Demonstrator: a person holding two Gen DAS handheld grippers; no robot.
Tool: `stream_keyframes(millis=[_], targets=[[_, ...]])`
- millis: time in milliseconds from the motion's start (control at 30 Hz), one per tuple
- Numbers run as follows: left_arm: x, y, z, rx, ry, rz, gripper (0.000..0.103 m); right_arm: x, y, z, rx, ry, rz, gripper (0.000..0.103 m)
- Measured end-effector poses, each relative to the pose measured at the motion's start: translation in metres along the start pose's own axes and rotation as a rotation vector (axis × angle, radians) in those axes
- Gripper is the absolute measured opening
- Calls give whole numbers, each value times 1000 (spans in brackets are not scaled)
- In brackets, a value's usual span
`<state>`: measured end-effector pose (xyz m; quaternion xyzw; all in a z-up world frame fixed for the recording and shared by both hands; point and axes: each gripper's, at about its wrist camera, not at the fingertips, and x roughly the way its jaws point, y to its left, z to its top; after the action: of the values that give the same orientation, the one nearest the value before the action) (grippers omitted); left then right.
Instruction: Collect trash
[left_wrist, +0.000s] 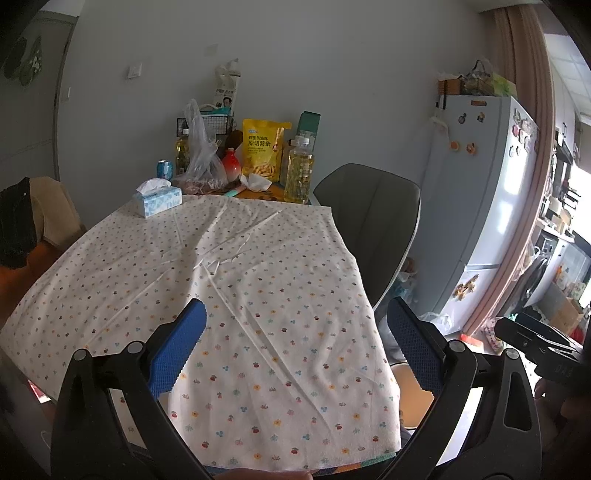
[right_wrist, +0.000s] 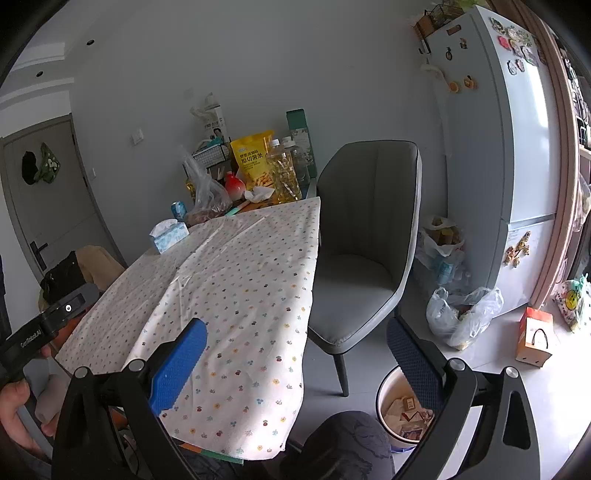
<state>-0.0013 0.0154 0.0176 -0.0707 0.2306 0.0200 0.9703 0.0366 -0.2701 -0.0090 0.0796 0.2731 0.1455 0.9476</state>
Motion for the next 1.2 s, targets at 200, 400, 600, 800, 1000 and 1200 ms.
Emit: stream_keyframes(millis=[200, 400, 600, 800, 1000, 1200], targets=[[0, 0, 0, -1, 2, -1, 97, -1, 0, 0, -2, -2, 1, 95], [0, 0, -1, -2, 4, -2, 97, 1, 2, -1, -5, 1, 0, 95], [0, 0, -2, -3, 5, -2, 97, 1, 2, -2, -5, 5, 1, 95], [0, 0, -4, -3, 5, 0, 97, 1, 1, -3, -6, 9, -1, 95], [0, -1, -6, 0, 10, 4, 97, 2, 2, -3, -6, 11, -2, 95], [11, -1, -10, -2, 26, 10, 97, 4, 1, -6, 0, 19, -4, 95]])
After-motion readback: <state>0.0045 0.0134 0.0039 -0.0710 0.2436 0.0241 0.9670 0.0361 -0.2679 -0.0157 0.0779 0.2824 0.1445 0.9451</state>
